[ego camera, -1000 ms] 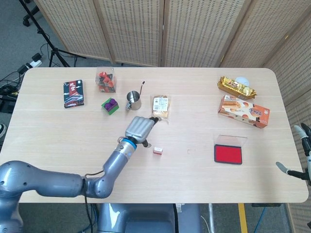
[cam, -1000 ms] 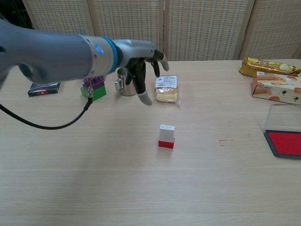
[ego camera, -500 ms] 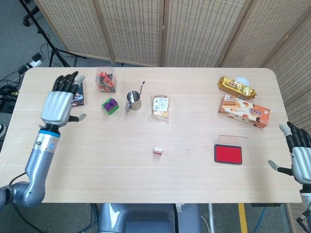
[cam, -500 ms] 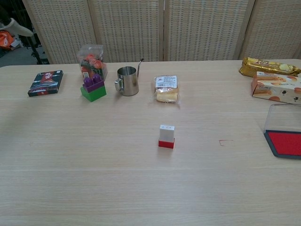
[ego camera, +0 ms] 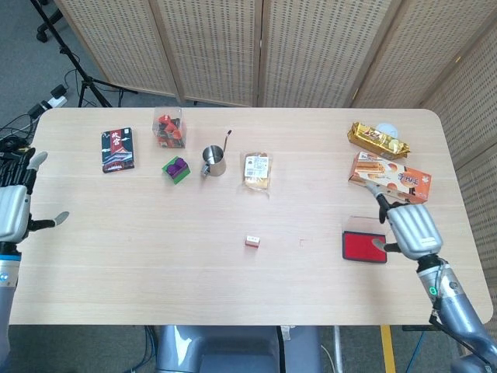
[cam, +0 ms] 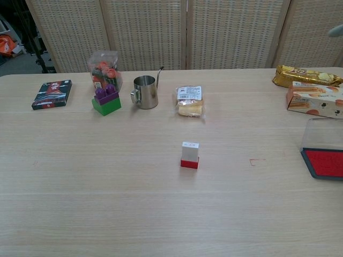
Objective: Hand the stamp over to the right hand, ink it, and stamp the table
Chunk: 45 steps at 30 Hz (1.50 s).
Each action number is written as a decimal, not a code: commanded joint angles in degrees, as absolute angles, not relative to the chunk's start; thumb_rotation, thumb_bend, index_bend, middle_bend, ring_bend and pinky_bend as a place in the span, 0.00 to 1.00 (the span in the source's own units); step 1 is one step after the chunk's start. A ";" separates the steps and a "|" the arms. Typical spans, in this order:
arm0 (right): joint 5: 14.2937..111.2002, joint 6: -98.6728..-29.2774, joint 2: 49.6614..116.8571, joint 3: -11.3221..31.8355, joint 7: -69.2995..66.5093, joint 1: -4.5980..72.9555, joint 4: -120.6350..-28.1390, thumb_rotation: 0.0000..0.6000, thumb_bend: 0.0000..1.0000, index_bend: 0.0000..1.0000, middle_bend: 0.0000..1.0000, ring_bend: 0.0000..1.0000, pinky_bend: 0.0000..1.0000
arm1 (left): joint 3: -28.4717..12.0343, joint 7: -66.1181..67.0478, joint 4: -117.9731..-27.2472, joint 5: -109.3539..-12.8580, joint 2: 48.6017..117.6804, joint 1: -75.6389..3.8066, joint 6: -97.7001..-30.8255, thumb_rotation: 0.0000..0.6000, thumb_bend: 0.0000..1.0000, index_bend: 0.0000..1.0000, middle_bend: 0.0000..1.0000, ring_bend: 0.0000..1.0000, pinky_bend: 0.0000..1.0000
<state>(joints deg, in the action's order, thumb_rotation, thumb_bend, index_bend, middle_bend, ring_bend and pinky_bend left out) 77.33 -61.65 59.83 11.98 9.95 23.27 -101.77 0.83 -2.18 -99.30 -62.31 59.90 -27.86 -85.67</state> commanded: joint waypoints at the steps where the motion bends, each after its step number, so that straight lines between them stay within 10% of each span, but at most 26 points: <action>1: 70.70 -53.05 63.59 13.82 12.21 30.22 -103.42 1.00 0.00 0.00 0.83 0.88 0.99 | 1.50 -3.91 -99.53 -64.60 58.88 -26.28 -85.77 1.00 0.02 0.00 0.00 0.00 0.00; 12: 51.64 -51.72 79.70 14.29 29.05 41.22 -100.81 1.00 0.05 0.35 0.92 0.98 1.00 | -1.21 -8.44 -98.42 -65.11 56.48 -24.84 -80.58 1.00 0.03 0.00 0.00 0.00 0.00; 27: 32.62 -61.27 93.80 14.54 41.81 49.11 -96.81 1.00 0.31 0.40 0.92 0.98 1.00 | -4.13 -9.79 -97.49 -65.28 55.56 -23.98 -75.05 1.00 0.03 0.00 0.00 0.00 0.00; 45: 27.49 -64.62 98.79 15.19 43.28 52.09 -95.59 1.00 0.35 0.40 0.93 0.98 1.00 | -6.54 -8.63 -97.83 -65.63 55.46 -22.57 -72.72 1.00 0.04 0.00 0.00 0.00 0.00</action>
